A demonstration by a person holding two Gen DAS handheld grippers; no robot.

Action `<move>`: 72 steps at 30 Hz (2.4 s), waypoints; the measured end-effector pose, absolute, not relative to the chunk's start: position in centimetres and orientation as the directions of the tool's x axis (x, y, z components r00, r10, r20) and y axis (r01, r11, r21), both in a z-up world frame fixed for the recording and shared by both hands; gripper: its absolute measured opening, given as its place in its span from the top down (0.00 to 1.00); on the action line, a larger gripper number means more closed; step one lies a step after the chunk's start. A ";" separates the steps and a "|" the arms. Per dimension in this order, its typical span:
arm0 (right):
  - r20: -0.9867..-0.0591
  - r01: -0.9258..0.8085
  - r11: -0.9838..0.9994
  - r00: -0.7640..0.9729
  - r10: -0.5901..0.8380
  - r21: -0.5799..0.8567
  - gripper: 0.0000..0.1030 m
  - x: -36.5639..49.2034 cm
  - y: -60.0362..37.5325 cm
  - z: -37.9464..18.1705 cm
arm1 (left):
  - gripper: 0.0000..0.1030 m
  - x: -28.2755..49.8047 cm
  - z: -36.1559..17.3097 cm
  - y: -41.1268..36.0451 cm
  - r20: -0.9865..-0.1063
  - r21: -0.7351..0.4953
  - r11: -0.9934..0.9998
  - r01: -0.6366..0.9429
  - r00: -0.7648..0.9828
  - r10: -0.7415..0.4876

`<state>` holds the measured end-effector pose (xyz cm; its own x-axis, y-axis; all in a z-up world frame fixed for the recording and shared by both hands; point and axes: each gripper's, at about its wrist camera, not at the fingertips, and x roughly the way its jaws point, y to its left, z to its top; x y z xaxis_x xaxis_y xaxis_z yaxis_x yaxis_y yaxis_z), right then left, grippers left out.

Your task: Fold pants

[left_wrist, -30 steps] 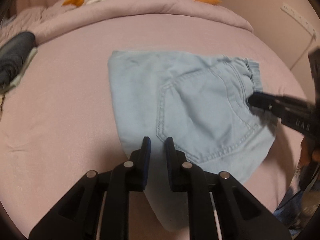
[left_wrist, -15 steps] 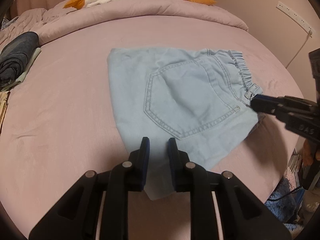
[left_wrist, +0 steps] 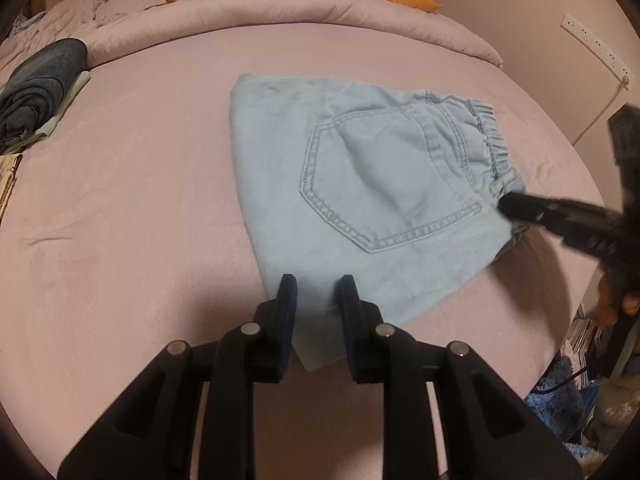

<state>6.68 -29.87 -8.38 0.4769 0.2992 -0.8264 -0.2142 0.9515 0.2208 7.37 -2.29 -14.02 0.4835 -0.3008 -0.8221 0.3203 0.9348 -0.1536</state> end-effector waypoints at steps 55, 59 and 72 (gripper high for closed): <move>-0.775 -0.058 0.842 0.359 0.519 0.537 0.32 10.5 -35.0 -10.4 | 0.35 11.5 -14.5 -0.4 -0.803 -0.377 0.896 0.236 0.398 -0.443; -0.776 -0.068 0.843 0.357 0.520 0.534 0.31 10.6 -34.8 -10.4 | 0.34 11.9 -14.6 -0.9 -0.804 -0.372 0.895 0.247 0.396 -0.444; -0.786 -0.124 0.859 0.356 0.506 0.497 0.28 11.5 -33.8 -10.3 | 0.31 12.6 -14.6 -1.7 -0.803 -0.368 0.890 0.268 0.391 -0.449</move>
